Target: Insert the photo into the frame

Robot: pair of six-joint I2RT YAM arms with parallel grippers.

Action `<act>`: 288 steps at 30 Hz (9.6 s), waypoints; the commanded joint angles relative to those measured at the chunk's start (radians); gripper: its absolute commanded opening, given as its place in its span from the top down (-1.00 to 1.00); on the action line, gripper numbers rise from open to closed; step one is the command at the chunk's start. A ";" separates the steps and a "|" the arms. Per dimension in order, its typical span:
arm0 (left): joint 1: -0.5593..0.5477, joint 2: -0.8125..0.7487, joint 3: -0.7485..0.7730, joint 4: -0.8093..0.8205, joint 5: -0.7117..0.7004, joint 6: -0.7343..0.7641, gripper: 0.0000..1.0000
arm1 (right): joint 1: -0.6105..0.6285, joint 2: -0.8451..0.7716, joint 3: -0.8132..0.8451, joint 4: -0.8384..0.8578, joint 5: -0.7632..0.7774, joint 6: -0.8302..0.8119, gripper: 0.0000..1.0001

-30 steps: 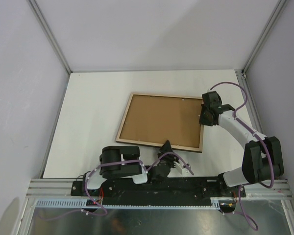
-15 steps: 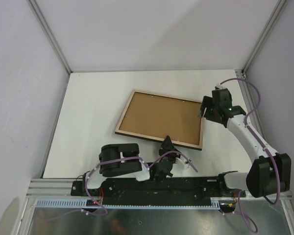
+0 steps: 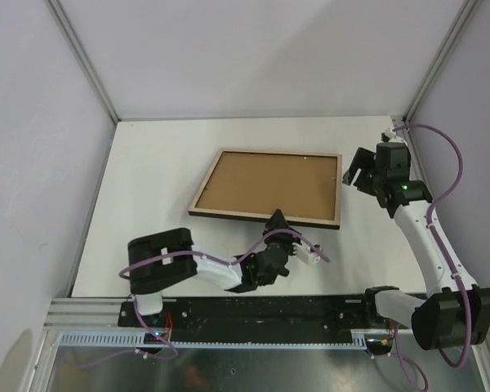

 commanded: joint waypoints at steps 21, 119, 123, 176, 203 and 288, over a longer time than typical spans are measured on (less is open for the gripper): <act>0.225 -0.206 0.596 -0.910 0.244 -0.209 1.00 | -0.124 -0.192 0.100 0.011 -0.003 0.075 -0.51; 1.215 0.045 1.104 -0.998 1.987 -1.799 1.00 | -0.055 -0.161 -0.004 0.022 -0.069 0.099 -0.46; 1.215 0.140 1.116 -0.995 2.041 -1.805 1.00 | -0.047 -0.144 -0.025 0.044 -0.069 0.102 -0.45; 1.196 0.322 0.926 -1.085 1.442 -1.479 -0.60 | 0.054 -0.037 -0.199 0.200 -0.089 0.095 -0.47; 1.299 -0.638 -0.094 -1.235 0.607 -2.161 0.92 | 0.028 0.526 -0.048 0.673 -0.110 0.079 0.75; 1.109 -0.311 -0.075 -1.127 0.856 -2.121 0.99 | 0.132 0.464 -0.288 0.445 -0.113 0.143 1.00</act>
